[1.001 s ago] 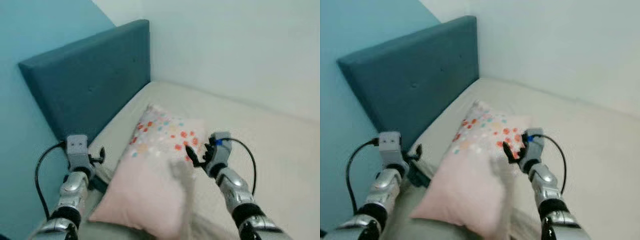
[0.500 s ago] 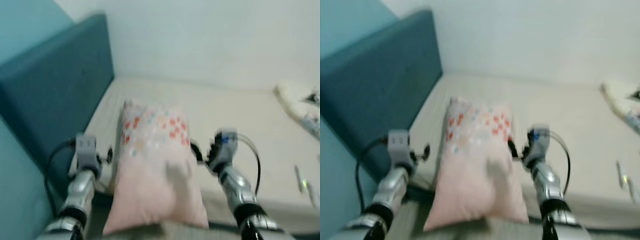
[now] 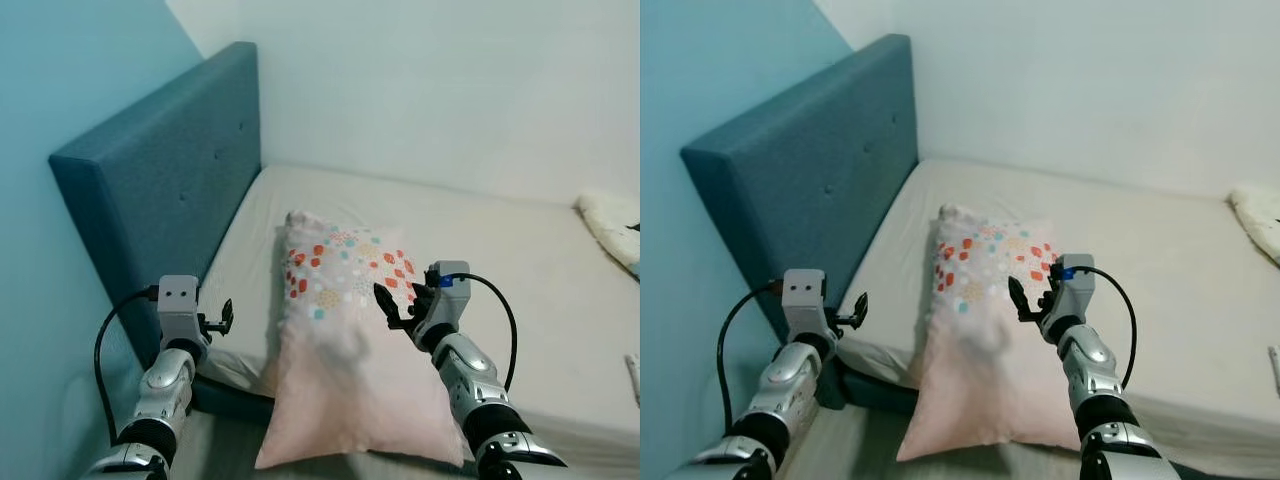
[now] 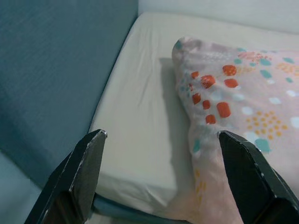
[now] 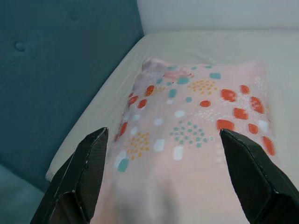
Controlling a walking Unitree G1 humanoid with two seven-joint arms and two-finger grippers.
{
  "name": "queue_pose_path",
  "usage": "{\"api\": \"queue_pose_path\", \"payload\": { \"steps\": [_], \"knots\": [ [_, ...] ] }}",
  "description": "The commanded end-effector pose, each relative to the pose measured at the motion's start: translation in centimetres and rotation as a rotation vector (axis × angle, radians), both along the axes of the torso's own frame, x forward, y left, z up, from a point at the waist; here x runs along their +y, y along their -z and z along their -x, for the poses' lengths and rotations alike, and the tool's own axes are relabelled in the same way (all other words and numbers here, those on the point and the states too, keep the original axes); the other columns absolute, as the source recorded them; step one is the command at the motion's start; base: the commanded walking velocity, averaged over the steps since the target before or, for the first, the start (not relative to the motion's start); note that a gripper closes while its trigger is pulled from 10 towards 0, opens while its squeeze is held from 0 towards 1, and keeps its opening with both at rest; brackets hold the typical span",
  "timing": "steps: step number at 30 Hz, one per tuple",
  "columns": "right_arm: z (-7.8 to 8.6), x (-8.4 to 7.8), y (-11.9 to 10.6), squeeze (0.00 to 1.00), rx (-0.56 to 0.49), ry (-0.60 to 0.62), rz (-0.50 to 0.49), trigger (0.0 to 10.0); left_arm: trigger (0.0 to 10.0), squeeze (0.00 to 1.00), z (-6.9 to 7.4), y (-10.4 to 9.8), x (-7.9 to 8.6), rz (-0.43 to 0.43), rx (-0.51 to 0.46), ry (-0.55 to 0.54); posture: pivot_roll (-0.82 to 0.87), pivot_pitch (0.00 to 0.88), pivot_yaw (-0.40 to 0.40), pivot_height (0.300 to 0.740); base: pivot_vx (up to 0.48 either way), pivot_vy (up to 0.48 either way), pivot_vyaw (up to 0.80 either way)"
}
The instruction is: Clean up the room
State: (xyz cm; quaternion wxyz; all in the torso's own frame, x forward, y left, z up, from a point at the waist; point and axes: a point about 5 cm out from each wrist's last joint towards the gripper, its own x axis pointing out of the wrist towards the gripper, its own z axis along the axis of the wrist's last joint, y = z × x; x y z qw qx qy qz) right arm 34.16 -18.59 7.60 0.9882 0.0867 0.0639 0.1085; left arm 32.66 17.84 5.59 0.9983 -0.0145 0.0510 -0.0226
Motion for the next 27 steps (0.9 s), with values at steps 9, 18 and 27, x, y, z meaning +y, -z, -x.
{"api": "queue_pose_path", "payload": {
  "steps": [9, 18, 27],
  "knots": [
    [0.1, -0.5, -0.2, 0.00, -0.014, 0.014, -0.008, 10.0, 10.0, 0.00, 0.0, 0.0, -1.4, -0.004, -0.012, 0.047, 0.02, 0.000, -0.042, 0.740, 0.371, 0.000, 0.00],
    [0.2, -0.6, 0.2, 0.00, 0.021, 0.008, -0.006, 10.0, 10.0, 0.00, -0.2, -0.4, -0.6, -0.003, -0.021, 0.028, 0.02, 0.000, -0.042, 0.740, 0.360, 0.000, -0.22],
    [0.1, -0.9, 0.0, 0.00, 0.013, 0.034, 0.007, 10.0, 10.0, 0.00, -0.5, -0.7, -0.5, 0.031, -0.031, 0.035, 0.02, 0.000, -0.041, 0.740, 0.223, 0.000, -0.35]
  ]
}}
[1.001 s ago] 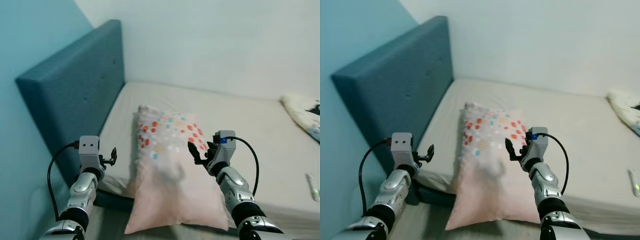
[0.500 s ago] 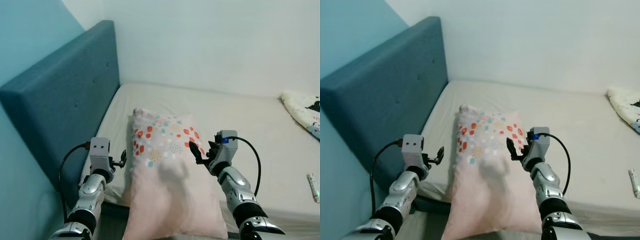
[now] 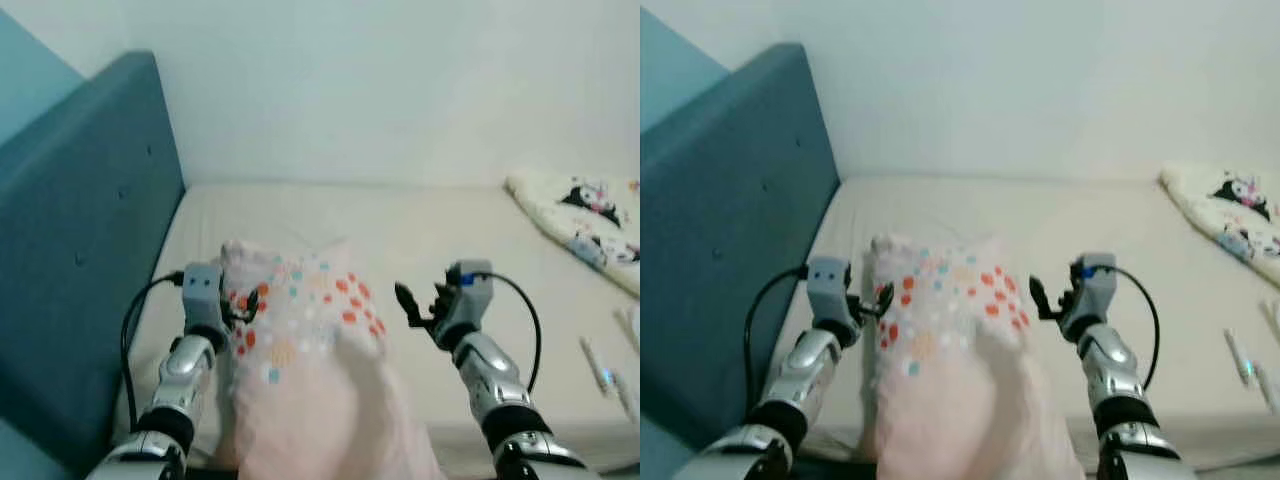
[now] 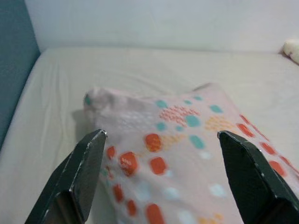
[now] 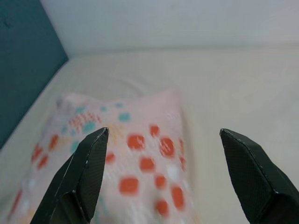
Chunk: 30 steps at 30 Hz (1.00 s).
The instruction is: Clean up the room
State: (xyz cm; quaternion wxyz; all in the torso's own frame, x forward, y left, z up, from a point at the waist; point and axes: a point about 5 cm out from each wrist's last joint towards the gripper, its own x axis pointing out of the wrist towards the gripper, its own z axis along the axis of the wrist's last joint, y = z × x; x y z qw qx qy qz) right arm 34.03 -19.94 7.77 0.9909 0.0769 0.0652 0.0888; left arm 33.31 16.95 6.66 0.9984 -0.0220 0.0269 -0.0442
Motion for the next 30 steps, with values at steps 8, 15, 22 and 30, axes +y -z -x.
{"api": "queue_pose_path", "payload": {
  "steps": [8, 15, 22, 30],
  "knots": [
    [0.1, 0.2, 0.5, 0.00, 0.028, 0.012, -0.013, 10.0, 10.0, 0.00, 0.1, 0.3, 0.8, -0.027, 0.028, 0.016, 0.01, 0.000, -0.040, 0.740, 0.000, 0.000, 0.00],
    [0.1, -1.2, 1.1, 0.00, 0.133, 0.088, 0.002, 10.0, 10.0, 0.00, 1.0, 3.2, 1.0, -0.062, 0.275, -0.034, 0.02, 0.000, -0.034, 0.721, 0.000, 0.000, 0.00],
    [0.0, -2.0, 0.7, 0.00, 0.120, 0.106, 0.013, 10.0, 10.0, 0.00, 3.1, 6.6, -1.2, 0.182, 0.545, 0.086, 0.01, 0.000, -0.034, 0.696, 0.000, 0.000, 0.00],
    [0.0, -2.7, 0.4, 0.00, 0.118, 0.123, 0.015, 10.0, 10.0, 0.00, 2.4, 5.9, -2.6, 0.482, 0.527, 0.040, 0.01, 0.000, -0.026, 0.666, 0.000, 0.000, 0.00]
  ]
}}
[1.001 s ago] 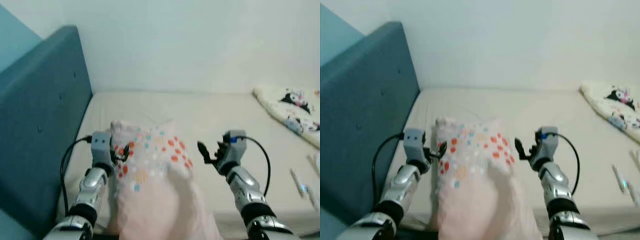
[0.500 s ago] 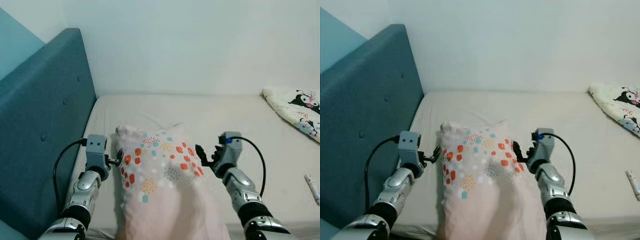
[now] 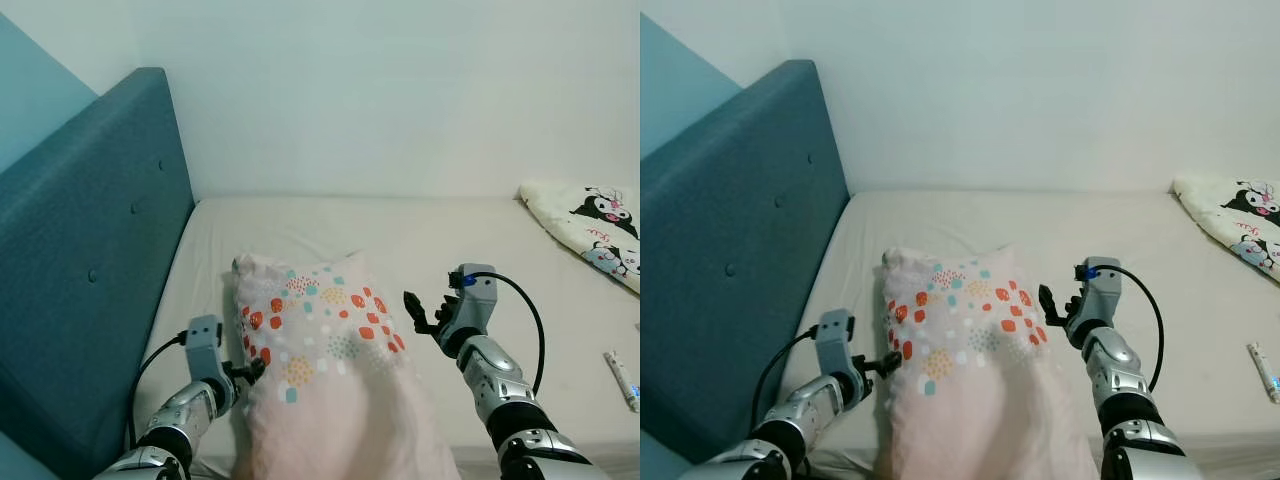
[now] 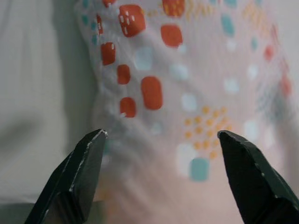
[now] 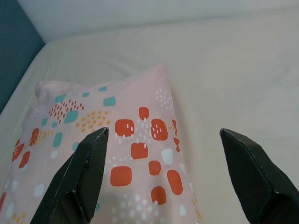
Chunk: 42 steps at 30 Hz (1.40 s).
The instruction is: Clean up the room
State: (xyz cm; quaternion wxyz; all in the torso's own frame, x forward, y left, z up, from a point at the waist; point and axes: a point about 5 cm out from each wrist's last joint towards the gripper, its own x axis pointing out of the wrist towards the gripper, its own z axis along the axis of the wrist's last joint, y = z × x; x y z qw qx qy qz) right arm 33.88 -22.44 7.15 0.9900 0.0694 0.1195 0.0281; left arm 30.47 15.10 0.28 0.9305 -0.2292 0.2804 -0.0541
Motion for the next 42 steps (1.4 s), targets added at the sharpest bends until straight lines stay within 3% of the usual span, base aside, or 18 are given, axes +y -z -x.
{"api": "queue_pose_path", "payload": {
  "steps": [1, 7, 11, 12, 13, 15, 17, 22, 24, 27, 33, 37, 42],
  "knots": [
    [-0.1, -0.2, -0.1, 0.00, 0.008, 0.015, -0.016, 10.0, 10.0, 0.00, -0.7, -0.9, -1.2, 0.129, -0.038, -0.008, 0.01, 0.000, -0.026, 0.661, 0.000, 0.000, 0.00],
    [0.9, -0.2, 1.5, 0.00, 0.068, 0.013, 0.006, 10.0, 10.0, 0.00, -1.3, -2.3, -2.5, 0.279, -0.137, 0.046, 0.01, 0.000, -0.027, 0.641, 0.000, 0.000, 0.00],
    [1.4, -0.2, 2.2, 0.00, 0.087, 0.012, -0.003, 10.0, 10.0, 0.00, -1.4, -2.6, -2.5, 0.308, -0.158, 0.046, 0.01, 0.000, -0.028, 0.636, 0.000, 0.000, 0.00],
    [1.8, -0.1, 2.6, 0.00, 0.085, 0.008, -0.079, 10.0, 10.0, 0.00, -1.7, -2.9, -2.1, 0.294, -0.184, 0.013, 0.01, 0.000, -0.026, 0.631, 0.000, 0.000, 0.00],
    [1.8, -0.1, 2.6, 0.00, 0.085, 0.008, -0.079, 10.0, 10.0, 0.00, -1.7, -2.9, -2.1, 0.294, -0.184, 0.013, 0.01, 0.000, -0.026, 0.631, 0.000, 0.000, 0.00],
    [2.4, 0.1, 2.9, 0.00, 0.054, -0.032, -0.237, 10.0, 10.0, 0.00, -1.9, -3.2, -1.6, 0.274, -0.208, -0.027, 0.01, 0.000, -0.023, 0.621, 0.000, 0.000, 0.00],
    [2.6, 0.2, 2.9, 0.00, 0.040, -0.056, -0.288, 10.0, 10.0, 0.00, -2.0, -3.3, -1.5, 0.259, -0.213, -0.030, 0.01, 0.000, -0.022, 0.616, 0.000, 0.000, 0.00],
    [3.2, -0.1, 3.3, 0.00, 0.043, -0.079, -0.301, 10.0, 10.0, 0.00, -2.0, -3.2, -1.5, 0.217, -0.208, -0.021, 0.01, 0.000, -0.021, 0.606, 0.000, 0.000, 0.00],
    [3.7, -0.3, 3.6, 0.00, 0.050, -0.085, -0.297, 10.0, 10.0, 0.00, -2.0, -3.3, -1.1, 0.131, -0.229, -0.055, 0.00, 0.000, -0.018, 0.596, 0.000, 0.000, 0.00],
    [3.8, -0.3, 3.6, 0.00, 0.045, -0.094, -0.305, 10.0, 10.0, 0.00, -2.1, -3.4, -1.0, 0.110, -0.240, -0.071, 0.00, 0.000, -0.014, 0.591, 0.000, 0.000, 0.00],
    [3.9, 0.7, 3.2, 0.00, 0.015, -0.191, -0.338, 10.0, 10.0, 0.00, -2.0, -3.3, -1.9, 0.053, -0.232, -0.037, 0.00, 0.000, -0.010, 0.571, 0.000, 0.000, 0.00],
    [3.9, 1.5, 2.9, 0.00, 0.000, -0.249, -0.357, 10.0, 10.0, 0.00, -1.8, -3.0, -1.3, -0.100, -0.227, -0.055, 0.00, 0.000, -0.007, 0.546, 0.000, 0.000, 0.00],
    [3.9, 1.8, 2.9, 0.00, 0.003, -0.256, -0.355, 10.0, 10.0, 0.00, -1.6, -2.8, -1.4, -0.004, -0.220, -0.050, 0.00, 0.000, -0.009, 0.526, 0.000, 0.000, 0.00]
  ]
}}
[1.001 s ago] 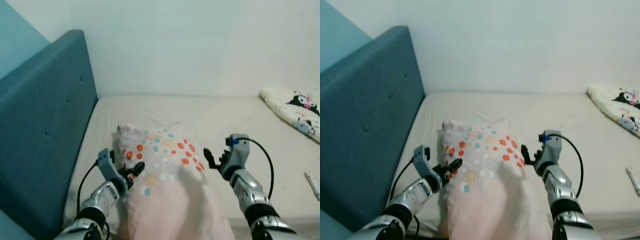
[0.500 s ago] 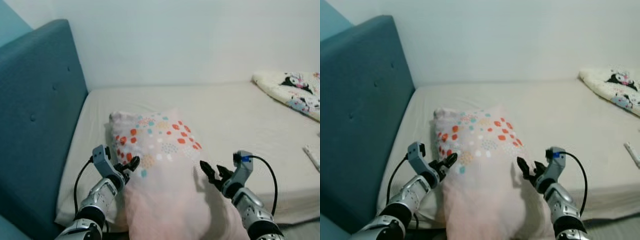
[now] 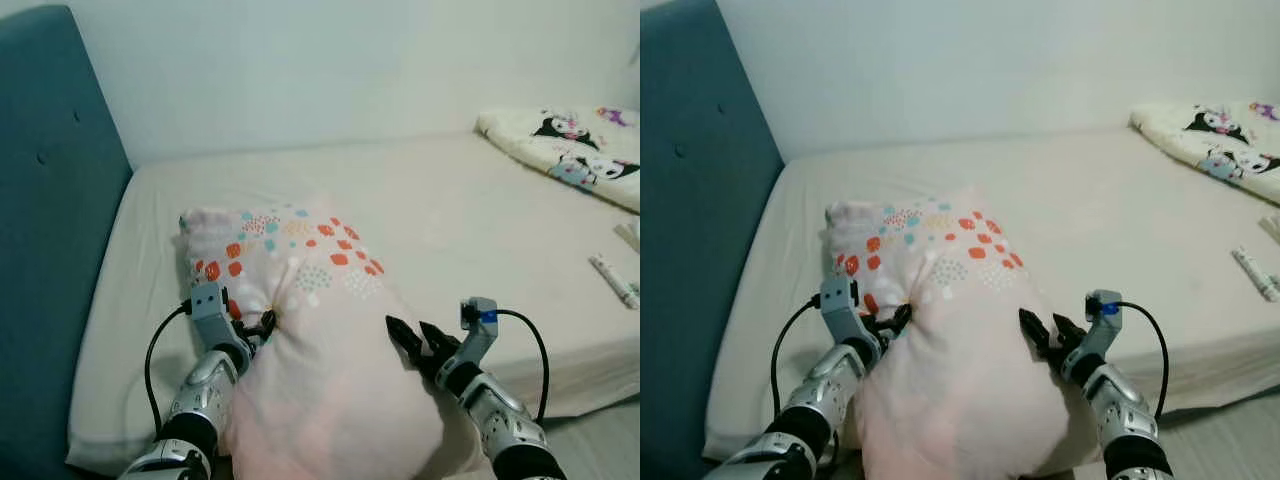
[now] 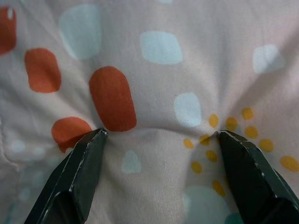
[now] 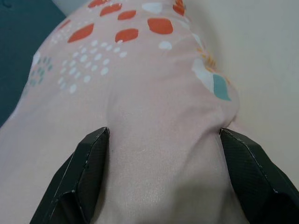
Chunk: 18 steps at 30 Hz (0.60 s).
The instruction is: Clean up the room
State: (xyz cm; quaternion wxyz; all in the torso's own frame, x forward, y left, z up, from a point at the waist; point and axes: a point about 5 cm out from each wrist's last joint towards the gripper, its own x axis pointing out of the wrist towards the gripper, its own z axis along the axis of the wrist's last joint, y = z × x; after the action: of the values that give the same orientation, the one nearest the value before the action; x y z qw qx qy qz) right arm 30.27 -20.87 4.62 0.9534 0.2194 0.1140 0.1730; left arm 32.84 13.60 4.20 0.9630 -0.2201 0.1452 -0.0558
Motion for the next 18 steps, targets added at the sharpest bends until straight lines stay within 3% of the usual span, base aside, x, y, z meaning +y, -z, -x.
{"api": "queue_pose_path", "payload": {
  "steps": [1, 5, 8, 11, 15, 17, 18],
  "knots": [
    [0.3, 0.3, 0.5, 0.00, 0.020, -0.007, -0.013, 10.0, 10.0, 0.00, 0.8, 1.1, 0.0, 0.041, 0.048, 0.024, 0.00, 0.000, -0.009, 0.521, 0.000, 0.000, 0.00],
    [0.2, 0.4, 0.6, 0.00, 0.029, -0.012, -0.003, 10.0, 10.0, 0.00, 1.1, 0.5, -1.2, 0.289, 0.001, 0.141, 0.01, 0.000, -0.013, 0.501, 0.000, 0.000, 0.00],
    [0.2, 0.4, 0.5, 0.00, 0.030, -0.013, -0.002, 10.0, 10.0, 0.00, 1.2, 0.2, -1.5, 0.341, -0.015, 0.172, 0.01, 0.000, -0.013, 0.496, 0.000, 0.000, 0.00],
    [0.1, 0.4, 0.3, 0.00, 0.027, -0.008, 0.001, 10.0, 10.0, 0.00, 1.4, -0.8, -3.1, 0.480, -0.052, 0.284, 0.01, 0.000, -0.012, 0.481, 0.000, 0.000, 0.00],
    [0.2, 0.3, 0.2, 0.00, 0.025, -0.006, -0.002, 10.0, 10.0, 0.00, 1.5, -1.1, -3.6, 0.497, -0.066, 0.314, 0.01, 0.000, -0.012, 0.471, 0.000, 0.000, 0.00],
    [0.1, 0.1, 0.2, 0.00, 0.023, 0.015, 0.008, 10.0, 10.0, 0.00, 2.1, -1.4, -5.6, 0.486, -0.065, 0.441, 0.00, 0.000, -0.012, 0.471, 0.000, 0.000, 0.00],
    [0.1, 0.1, 0.2, 0.00, 0.023, 0.015, 0.008, 10.0, 10.0, 0.00, 2.1, -1.4, -5.6, 0.486, -0.065, 0.441, 0.00, 0.000, -0.012, 0.471, 0.000, 0.000, 0.00]
  ]
}}
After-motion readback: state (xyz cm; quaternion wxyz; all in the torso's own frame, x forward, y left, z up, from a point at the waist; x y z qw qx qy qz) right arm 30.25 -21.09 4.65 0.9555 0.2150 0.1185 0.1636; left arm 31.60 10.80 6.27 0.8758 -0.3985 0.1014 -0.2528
